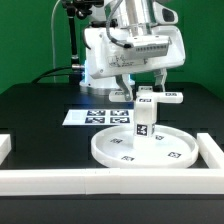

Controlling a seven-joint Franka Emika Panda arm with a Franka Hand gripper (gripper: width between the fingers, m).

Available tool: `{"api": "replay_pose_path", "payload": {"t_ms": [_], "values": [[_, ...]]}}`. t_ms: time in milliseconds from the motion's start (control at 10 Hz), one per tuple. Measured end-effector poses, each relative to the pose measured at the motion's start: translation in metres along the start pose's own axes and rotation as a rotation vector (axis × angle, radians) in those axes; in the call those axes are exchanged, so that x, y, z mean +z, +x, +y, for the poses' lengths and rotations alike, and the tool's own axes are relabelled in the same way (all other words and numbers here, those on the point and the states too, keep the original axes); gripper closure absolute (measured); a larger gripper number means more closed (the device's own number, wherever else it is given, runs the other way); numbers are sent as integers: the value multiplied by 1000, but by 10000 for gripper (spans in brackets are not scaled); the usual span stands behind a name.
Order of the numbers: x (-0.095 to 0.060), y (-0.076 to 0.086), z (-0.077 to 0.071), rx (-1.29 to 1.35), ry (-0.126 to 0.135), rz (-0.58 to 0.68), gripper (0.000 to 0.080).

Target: Assemble round table

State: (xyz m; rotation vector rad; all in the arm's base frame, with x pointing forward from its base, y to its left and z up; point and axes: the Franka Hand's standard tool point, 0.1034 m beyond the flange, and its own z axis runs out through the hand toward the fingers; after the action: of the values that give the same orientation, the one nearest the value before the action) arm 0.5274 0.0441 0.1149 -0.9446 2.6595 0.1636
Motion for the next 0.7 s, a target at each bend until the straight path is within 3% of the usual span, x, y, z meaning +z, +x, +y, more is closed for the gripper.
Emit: {"api": "replay_pose_path", "payload": {"t_ms": [200,500,700], "values": [[-16,-13,0,-52,-17,-33,158],[-10,-7,1,-252,-15,-20,151],[-7,-7,7,-540,-44,10,151]]}}
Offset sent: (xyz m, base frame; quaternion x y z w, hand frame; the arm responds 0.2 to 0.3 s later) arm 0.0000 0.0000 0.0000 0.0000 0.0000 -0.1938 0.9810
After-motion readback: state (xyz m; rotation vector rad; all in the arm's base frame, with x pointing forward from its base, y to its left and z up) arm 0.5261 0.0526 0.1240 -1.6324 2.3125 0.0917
